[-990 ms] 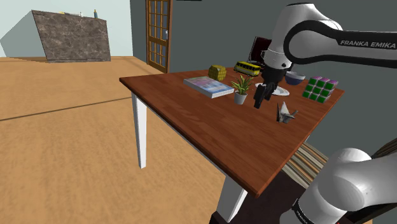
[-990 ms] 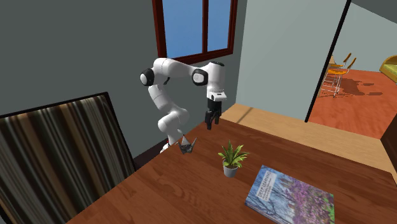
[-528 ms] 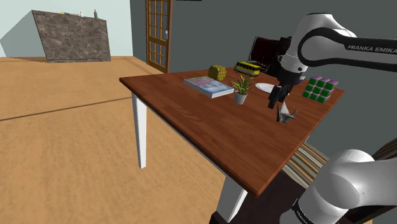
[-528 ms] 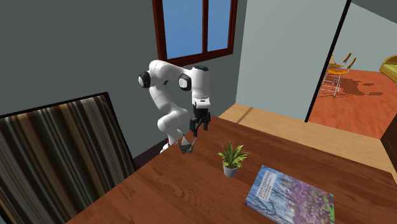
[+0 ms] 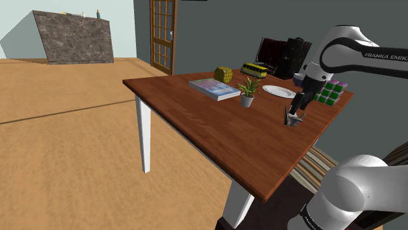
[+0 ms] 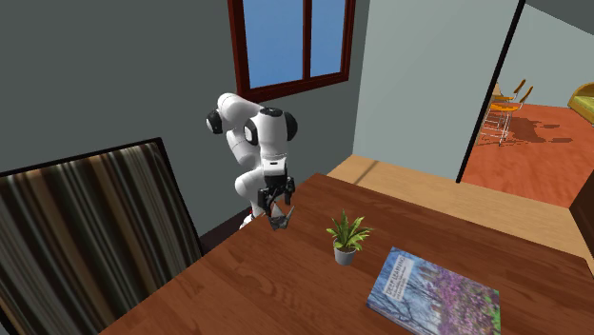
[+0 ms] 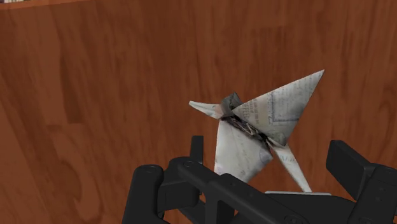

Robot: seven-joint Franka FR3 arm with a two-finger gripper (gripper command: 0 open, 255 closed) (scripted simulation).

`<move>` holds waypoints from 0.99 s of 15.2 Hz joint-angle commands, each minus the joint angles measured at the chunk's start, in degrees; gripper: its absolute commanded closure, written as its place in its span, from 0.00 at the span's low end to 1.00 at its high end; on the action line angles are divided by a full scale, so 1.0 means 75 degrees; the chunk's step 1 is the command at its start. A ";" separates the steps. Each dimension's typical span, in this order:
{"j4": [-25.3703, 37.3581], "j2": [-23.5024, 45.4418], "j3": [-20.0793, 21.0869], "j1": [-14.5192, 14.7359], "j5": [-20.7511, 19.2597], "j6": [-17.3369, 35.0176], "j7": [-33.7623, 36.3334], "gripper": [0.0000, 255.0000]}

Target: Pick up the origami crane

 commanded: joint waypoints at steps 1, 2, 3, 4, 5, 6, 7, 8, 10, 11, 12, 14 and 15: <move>-0.0244 -0.0065 -0.0087 -0.0053 -0.0065 0.0188 -0.0027 0.00; -0.0351 -0.0076 -0.0107 -0.0063 -0.0085 0.0283 -0.0022 0.00; -0.0457 -0.0085 -0.0127 -0.0074 -0.0106 0.0380 -0.0017 0.00; -0.0562 -0.0093 -0.0148 -0.0084 -0.0127 0.0477 -0.0012 0.00; -0.0666 -0.0099 -0.0169 -0.0095 -0.0149 0.0575 -0.0007 0.00; -0.0725 -0.0101 -0.0181 -0.0101 -0.0162 0.0632 -0.0004 0.00; -0.0726 -0.0102 -0.0181 -0.0101 -0.0162 0.0632 -0.0004 0.00; -0.0733 -0.0110 -0.0183 -0.0104 -0.0164 0.0632 -0.0007 1.00; -0.0732 -0.0105 -0.0184 -0.0103 -0.0164 0.0635 -0.0006 1.00; -0.0732 -0.0104 -0.0182 -0.0102 -0.0162 0.0637 -0.0004 1.00; -0.0726 -0.0097 -0.0183 -0.0101 -0.0162 0.0638 -0.0004 1.00; -0.0719 -0.0095 -0.0183 -0.0100 -0.0161 0.0633 -0.0006 1.00; -0.0717 -0.0096 -0.0182 -0.0099 -0.0160 0.0631 -0.0005 1.00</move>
